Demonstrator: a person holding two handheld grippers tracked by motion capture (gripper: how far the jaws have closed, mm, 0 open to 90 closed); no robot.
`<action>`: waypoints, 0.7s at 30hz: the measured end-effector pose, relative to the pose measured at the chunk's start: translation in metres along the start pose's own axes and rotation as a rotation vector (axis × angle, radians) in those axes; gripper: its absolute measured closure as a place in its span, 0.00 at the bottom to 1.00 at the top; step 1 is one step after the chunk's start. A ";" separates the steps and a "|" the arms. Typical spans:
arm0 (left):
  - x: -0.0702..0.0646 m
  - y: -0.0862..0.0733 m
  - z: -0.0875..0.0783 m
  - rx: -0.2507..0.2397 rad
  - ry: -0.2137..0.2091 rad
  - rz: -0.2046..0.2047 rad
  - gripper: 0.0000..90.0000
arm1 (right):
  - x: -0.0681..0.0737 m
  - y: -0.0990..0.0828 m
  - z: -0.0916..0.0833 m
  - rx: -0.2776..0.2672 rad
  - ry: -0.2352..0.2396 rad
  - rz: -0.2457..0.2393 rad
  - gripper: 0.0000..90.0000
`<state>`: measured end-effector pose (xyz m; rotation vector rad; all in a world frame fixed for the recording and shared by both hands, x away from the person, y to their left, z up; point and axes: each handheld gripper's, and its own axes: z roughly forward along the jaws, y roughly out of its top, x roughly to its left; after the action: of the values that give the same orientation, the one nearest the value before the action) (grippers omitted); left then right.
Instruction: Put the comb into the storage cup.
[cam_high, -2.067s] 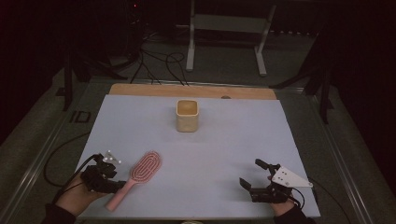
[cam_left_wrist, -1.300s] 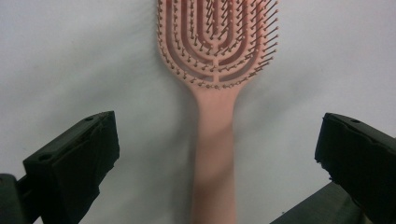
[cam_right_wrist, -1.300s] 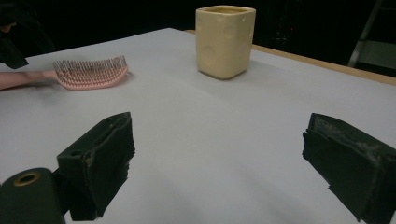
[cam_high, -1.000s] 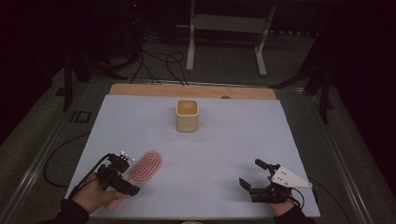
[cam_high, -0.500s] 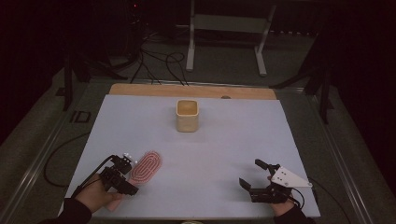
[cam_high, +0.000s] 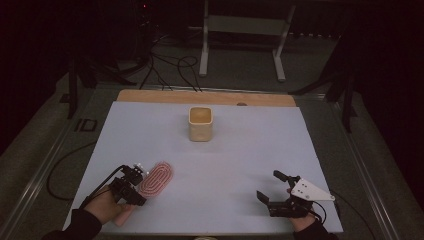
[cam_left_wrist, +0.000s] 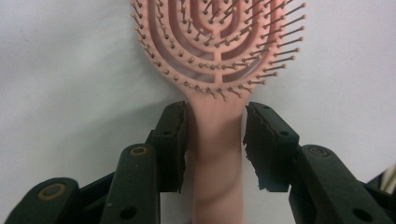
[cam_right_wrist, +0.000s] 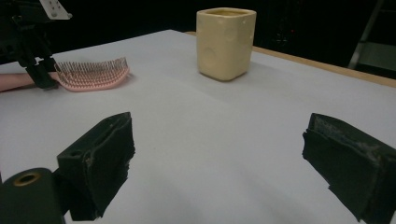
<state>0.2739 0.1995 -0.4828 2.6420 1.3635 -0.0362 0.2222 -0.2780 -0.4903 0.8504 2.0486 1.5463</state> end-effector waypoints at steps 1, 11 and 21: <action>0.000 0.001 0.001 -0.001 -0.006 -0.002 0.68 | 0.000 0.000 0.000 0.001 0.000 0.000 0.09; 0.002 0.003 0.001 0.000 -0.015 -0.007 0.73 | 0.000 0.000 0.000 -0.001 0.002 0.003 0.09; 0.006 0.006 0.001 0.021 -0.034 0.009 0.77 | 0.000 0.000 0.000 -0.002 0.002 0.006 0.09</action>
<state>0.2820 0.2010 -0.4840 2.6517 1.3485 -0.0944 0.2223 -0.2783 -0.4903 0.8552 2.0479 1.5529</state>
